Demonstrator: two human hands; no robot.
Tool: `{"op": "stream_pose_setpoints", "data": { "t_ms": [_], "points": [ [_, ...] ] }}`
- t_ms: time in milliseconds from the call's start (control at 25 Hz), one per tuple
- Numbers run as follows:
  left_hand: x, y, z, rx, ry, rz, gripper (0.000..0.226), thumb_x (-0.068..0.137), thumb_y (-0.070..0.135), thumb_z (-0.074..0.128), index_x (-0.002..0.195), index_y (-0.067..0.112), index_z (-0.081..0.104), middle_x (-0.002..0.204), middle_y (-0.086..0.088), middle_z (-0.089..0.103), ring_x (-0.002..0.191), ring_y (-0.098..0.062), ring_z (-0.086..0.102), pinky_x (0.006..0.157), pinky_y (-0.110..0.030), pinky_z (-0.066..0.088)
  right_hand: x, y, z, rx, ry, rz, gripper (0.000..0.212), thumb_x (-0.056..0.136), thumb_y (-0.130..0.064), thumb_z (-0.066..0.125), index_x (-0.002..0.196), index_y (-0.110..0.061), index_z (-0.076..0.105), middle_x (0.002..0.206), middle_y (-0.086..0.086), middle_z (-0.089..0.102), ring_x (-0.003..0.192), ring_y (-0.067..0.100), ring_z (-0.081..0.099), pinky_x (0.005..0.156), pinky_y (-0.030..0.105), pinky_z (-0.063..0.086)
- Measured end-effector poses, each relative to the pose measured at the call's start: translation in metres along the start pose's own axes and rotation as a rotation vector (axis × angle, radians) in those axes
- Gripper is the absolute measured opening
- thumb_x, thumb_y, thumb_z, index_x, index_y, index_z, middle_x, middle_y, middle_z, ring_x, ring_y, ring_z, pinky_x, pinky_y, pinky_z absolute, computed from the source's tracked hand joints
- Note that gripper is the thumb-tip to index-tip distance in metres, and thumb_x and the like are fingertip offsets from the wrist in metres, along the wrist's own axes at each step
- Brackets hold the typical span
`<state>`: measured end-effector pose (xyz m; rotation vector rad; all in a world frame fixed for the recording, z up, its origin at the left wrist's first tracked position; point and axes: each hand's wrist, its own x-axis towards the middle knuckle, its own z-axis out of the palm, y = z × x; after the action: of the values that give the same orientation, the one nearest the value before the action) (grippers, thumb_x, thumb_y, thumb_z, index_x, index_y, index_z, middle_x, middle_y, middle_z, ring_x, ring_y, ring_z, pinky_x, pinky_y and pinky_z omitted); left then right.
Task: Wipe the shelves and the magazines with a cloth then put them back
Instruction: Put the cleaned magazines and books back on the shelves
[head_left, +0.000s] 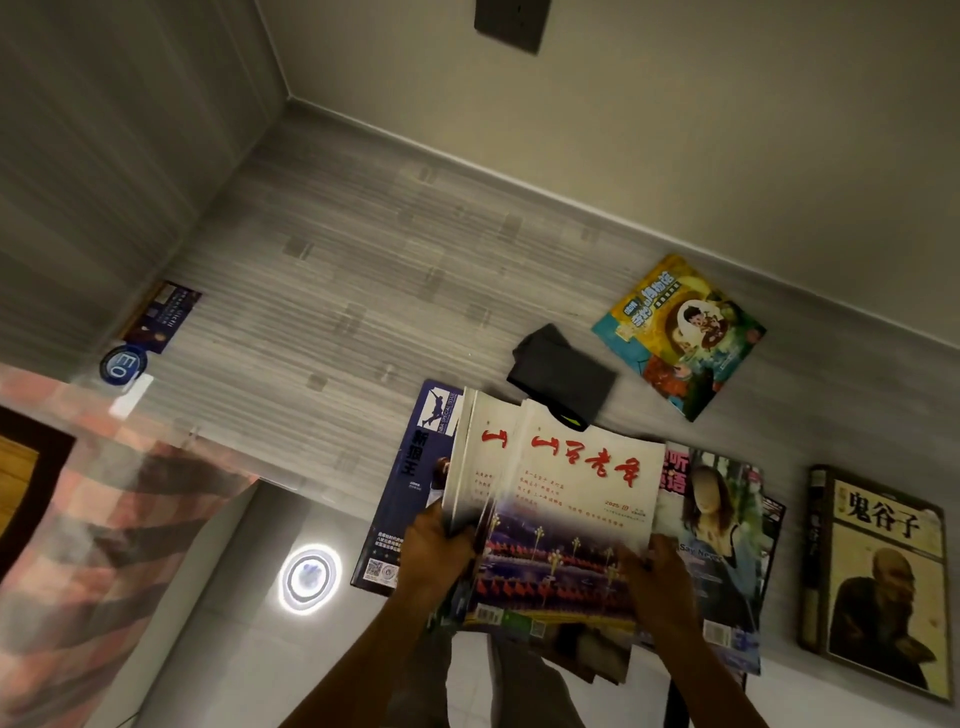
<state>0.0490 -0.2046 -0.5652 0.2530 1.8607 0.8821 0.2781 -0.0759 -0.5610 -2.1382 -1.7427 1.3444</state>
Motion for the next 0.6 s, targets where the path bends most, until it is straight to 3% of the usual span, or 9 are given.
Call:
{"op": "stream_pose_setpoints", "data": {
  "t_ms": [120,280,480,600],
  "points": [
    [-0.001,0.005,-0.002,-0.187,-0.080,-0.033,0.030,0.089,0.030,0.063,0.114,0.014,0.060,0.096,-0.005,0.074,0.084,-0.018,0.073,0.077,-0.042,0.059,0.001,0.002,0.006,0.011,-0.048,-0.035,0.037,0.093,-0.017,0.059,0.129,-0.013,0.050,0.123,0.011,0.059,0.112,0.031,0.057,0.094,0.048,0.049],
    [0.002,0.011,-0.013,-0.223,-0.131,-0.082,0.029,0.087,0.025,0.066,0.112,0.010,0.062,0.089,-0.009,0.074,0.077,-0.021,0.073,0.061,-0.029,0.058,0.002,-0.007,0.014,0.020,-0.120,-0.058,0.026,0.096,-0.016,0.055,0.121,-0.012,0.055,0.114,0.006,0.062,0.096,0.018,0.062,0.078,0.028,0.052],
    [-0.010,0.006,-0.031,-0.315,-0.066,-0.049,0.035,0.081,0.028,0.070,0.111,0.014,0.060,0.101,-0.013,0.072,0.088,-0.028,0.072,0.078,-0.050,0.058,0.009,-0.004,0.003,0.018,-0.059,0.006,0.015,0.097,-0.020,0.053,0.107,-0.012,0.059,0.106,0.011,0.062,0.083,0.017,0.060,0.070,0.030,0.052],
    [-0.009,0.004,-0.033,-0.316,-0.164,-0.078,0.048,0.073,0.038,0.076,0.113,0.015,0.060,0.104,-0.012,0.072,0.093,-0.028,0.071,0.082,-0.051,0.056,0.004,-0.006,0.007,0.048,-0.175,0.060,0.016,0.097,-0.021,0.054,0.107,-0.010,0.060,0.104,0.008,0.064,0.088,0.020,0.063,0.080,0.040,0.056]
  ]
}}
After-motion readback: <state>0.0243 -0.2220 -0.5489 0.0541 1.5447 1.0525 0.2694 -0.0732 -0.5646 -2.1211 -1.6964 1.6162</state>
